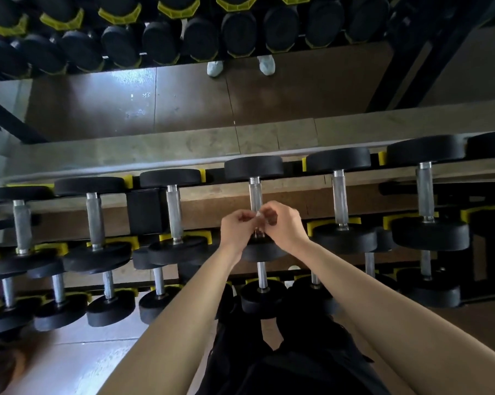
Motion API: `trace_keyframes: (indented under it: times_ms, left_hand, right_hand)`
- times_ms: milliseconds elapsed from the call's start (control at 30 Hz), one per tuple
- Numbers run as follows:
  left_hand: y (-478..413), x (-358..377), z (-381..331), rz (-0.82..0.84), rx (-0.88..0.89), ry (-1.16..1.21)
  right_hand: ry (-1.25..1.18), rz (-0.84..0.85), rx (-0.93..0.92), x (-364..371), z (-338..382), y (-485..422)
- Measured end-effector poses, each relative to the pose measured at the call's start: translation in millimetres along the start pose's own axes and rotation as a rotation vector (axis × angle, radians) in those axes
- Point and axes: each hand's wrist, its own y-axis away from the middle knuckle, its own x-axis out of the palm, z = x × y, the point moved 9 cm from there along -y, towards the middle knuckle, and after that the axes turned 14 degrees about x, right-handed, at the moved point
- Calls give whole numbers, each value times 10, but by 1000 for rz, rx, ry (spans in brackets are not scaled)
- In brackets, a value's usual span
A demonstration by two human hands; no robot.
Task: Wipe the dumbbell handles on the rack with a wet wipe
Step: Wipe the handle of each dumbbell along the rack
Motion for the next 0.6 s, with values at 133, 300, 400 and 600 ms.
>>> trace_keyframes:
  times_ms: [133,300,400,600]
  left_hand:
    - [-8,-125,11,-72,-4,92]
    - [11,7,144,142,-32,-80]
    - [14,52,116,190,15,-148]
    - [-11,24,109,230,44,-207]
  right_hand:
    - [-124,-151,120,-216,9,-306]
    - [-209,-227,208,-205,58,-554]
    - [-118,-209,181,-89,32,-460]
    - [129,7,263,159,-439,-283]
